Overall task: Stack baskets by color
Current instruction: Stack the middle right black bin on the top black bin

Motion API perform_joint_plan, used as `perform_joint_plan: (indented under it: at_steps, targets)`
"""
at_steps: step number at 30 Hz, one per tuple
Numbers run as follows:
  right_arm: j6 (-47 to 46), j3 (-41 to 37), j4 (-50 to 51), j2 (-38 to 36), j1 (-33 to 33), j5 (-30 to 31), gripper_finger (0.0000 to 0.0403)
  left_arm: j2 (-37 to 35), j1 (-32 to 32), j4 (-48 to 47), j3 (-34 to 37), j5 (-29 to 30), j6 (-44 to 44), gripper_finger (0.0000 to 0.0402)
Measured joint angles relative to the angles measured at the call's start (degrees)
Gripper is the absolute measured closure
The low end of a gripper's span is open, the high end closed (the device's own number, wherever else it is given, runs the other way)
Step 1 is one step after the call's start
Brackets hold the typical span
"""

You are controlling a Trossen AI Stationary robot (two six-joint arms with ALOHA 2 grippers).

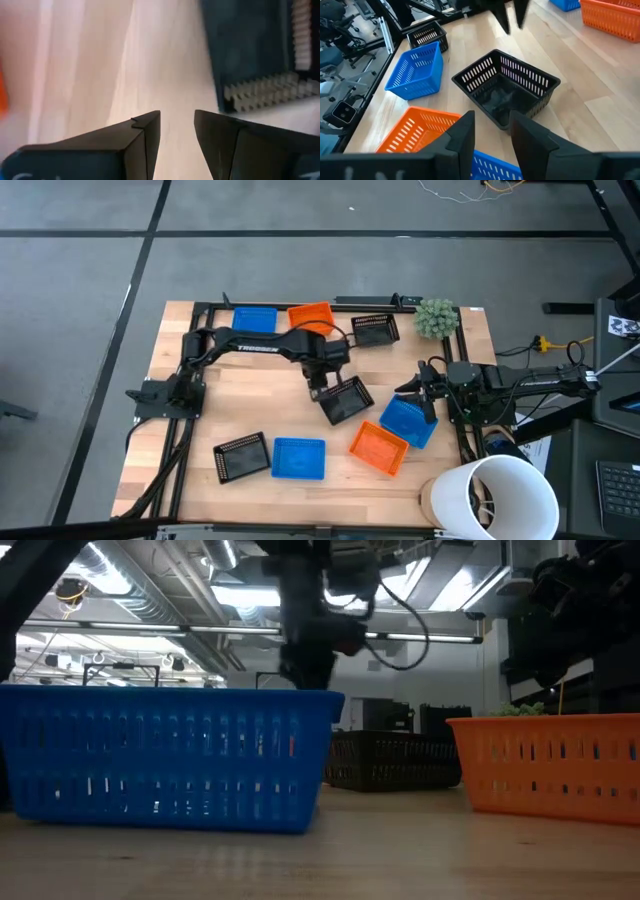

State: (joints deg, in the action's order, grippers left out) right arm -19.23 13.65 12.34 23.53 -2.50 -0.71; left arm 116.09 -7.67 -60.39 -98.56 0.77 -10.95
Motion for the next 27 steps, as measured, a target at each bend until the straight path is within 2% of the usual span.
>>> perform_joint_plan:
  at_steps: [3, 6, 13, 16, 19, 25, 27]
  targets:
    - [0.0, 0.0, 0.1, 0.0, 0.0, 0.0, 0.0281, -0.7, 1.5, -9.1, 0.1, -3.7, -4.7, 0.0289]
    - [0.0, 0.0, 0.1, 0.0, 0.0, 0.0, 0.0281, -0.4, 4.3, -9.0, 0.6, -4.9, -6.3, 0.0289]
    - [0.0, 0.0, 0.2, 0.0, 0.0, 0.1, 0.0281, 2.7, 9.0, 3.9, 1.0, -5.6, -11.0, 0.0289]
    - [0.0, 0.0, 0.3, 0.0, 0.0, 0.1, 0.0281, 5.1, 9.2, 4.5, 1.0, -6.2, -11.3, 0.0289]
    - [0.0, 0.0, 0.4, 0.0, 0.0, 0.1, 0.0281, 7.1, 8.6, 6.8, 1.2, -7.3, -10.2, 0.0289]
    - [0.0, 0.0, 0.1, 0.0, 0.0, 0.1, 0.0281, 8.1, 3.6, 20.0, 1.0, -2.0, -5.1, 0.0289]
    - [-0.1, 0.0, 0.0, 0.0, 0.0, 0.1, 0.0281, 7.8, 1.0, 20.5, 0.7, -0.7, -4.7, 0.0289]
